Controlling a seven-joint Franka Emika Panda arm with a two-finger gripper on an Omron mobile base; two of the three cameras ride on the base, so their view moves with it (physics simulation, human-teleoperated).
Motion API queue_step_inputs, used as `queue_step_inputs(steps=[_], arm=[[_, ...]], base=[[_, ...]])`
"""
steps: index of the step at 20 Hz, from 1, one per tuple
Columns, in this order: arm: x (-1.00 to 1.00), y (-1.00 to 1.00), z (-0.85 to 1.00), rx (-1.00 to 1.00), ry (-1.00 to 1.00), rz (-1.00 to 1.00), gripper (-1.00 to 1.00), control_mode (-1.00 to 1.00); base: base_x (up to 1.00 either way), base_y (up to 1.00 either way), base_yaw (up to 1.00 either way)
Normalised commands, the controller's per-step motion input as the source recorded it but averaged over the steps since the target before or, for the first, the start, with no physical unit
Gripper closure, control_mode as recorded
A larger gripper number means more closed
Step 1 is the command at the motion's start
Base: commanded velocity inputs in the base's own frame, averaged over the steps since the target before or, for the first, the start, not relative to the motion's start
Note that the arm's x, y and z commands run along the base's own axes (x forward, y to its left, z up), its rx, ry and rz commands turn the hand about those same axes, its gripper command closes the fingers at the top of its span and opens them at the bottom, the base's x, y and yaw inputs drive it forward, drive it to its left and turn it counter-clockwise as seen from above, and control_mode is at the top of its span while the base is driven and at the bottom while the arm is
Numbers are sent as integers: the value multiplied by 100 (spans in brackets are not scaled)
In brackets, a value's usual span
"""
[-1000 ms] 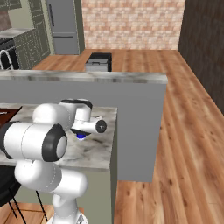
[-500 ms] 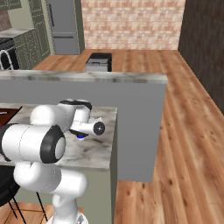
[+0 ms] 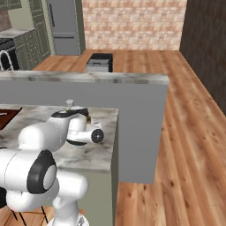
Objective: Place the drinks on the dining counter in a tight cluster.
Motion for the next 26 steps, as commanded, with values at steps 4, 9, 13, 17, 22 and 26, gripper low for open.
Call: queue_step_inputs(steps=[4, 9, 13, 17, 22, 26], arm=[[-27, 0, 39, 0, -2, 0, -100, -100], [-2, -15, 57, -2, 2, -1, -100, -100], [0, -19, 76, -5, 18, -4, -100, -100], [-1, -26, 73, -7, 30, -5, -100, -100], [-17, -26, 50, -10, 33, -5, -100, -100], [-44, -33, 32, -6, 24, -6, -100, -100]], base=[[0, 0, 0], [0, 0, 0], [0, 0, 0], [0, 0, 0], [0, 0, 0], [0, 0, 0]])
